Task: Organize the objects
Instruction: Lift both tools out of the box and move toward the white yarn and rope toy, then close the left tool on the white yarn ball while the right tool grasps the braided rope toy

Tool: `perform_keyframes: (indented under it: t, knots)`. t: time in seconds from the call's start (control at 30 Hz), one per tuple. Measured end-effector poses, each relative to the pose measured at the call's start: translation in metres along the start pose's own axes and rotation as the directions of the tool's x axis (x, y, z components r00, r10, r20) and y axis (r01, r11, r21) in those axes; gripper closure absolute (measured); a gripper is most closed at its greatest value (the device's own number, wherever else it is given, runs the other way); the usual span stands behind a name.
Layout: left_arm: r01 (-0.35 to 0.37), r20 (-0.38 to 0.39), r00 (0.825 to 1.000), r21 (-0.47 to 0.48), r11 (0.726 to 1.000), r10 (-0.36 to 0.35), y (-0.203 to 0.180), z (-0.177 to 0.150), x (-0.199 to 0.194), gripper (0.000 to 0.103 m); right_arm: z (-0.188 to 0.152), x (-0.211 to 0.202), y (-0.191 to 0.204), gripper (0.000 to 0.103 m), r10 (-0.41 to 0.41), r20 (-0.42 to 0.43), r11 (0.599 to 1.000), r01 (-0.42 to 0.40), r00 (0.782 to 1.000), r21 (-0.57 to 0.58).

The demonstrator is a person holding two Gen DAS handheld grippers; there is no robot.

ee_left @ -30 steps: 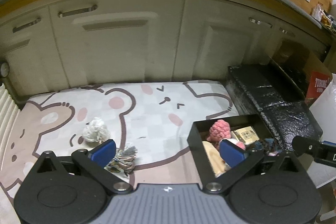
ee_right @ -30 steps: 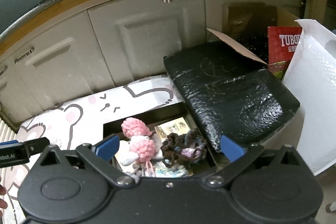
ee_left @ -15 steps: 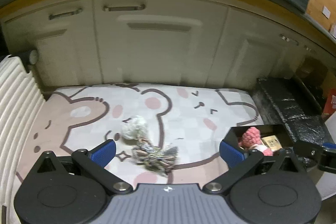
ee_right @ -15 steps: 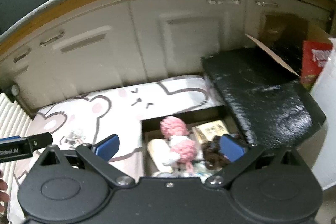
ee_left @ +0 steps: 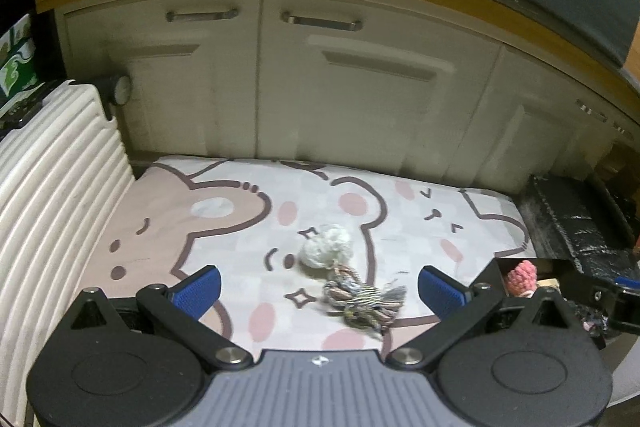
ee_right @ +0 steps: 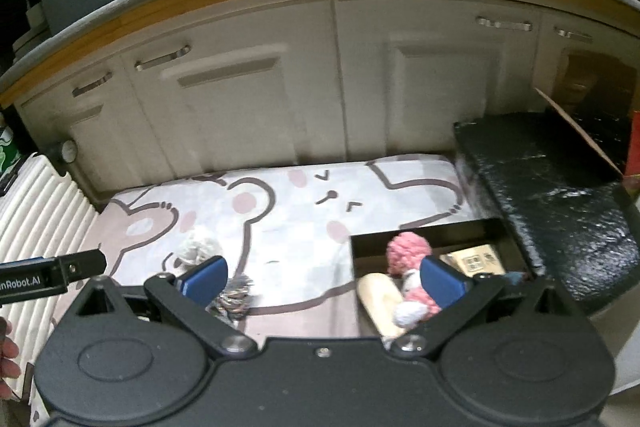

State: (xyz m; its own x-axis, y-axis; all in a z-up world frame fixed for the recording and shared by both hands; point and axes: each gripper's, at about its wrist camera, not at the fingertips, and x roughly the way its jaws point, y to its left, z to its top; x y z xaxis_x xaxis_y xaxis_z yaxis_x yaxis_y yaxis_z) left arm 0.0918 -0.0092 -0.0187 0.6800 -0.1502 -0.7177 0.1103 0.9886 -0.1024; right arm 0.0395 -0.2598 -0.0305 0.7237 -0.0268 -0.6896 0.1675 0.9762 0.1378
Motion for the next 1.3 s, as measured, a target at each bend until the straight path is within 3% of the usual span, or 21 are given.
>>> perform_keyframes:
  t: [0.57,0.7,0.87,1.03,1.13,1.3]
  knots:
    - [-0.073,-0.005,0.997,-0.024,0.997,0.073,0.039,0.003,0.026,0.000,0.001,0.034,0.041,0.000,0.057,-0.037,0.998,-0.058,0.998,-0.038]
    - [-0.084,-0.007,0.996,-0.036,0.996,0.084,0.041,0.006,0.040,0.000,0.000,0.045,0.045,0.000,0.116,-0.039,0.991,-0.119,0.992,-0.066]
    - [-0.088,-0.002,0.996,-0.042,0.995,0.088,0.041,0.009,0.057,0.000,-0.002,0.059,0.048,0.000,0.072,-0.041,0.993,-0.076,0.997,-0.089]
    - [-0.088,-0.035,0.996,-0.026,0.996,0.087,0.036,0.011,0.079,0.000,-0.010,0.070,0.051,0.000,0.041,0.057,0.982,-0.030,0.998,-0.187]
    - [-0.076,-0.046,0.996,-0.011,0.997,0.075,0.032,0.011,0.090,0.000,-0.013,0.082,0.054,0.000,0.042,0.048,0.973,-0.030,0.998,-0.231]
    - [-0.018,-0.065,0.998,0.020,1.000,0.019,0.024,0.013,0.105,0.000,-0.018,0.103,0.061,0.000,0.124,-0.029,0.959,-0.127,0.992,-0.254]
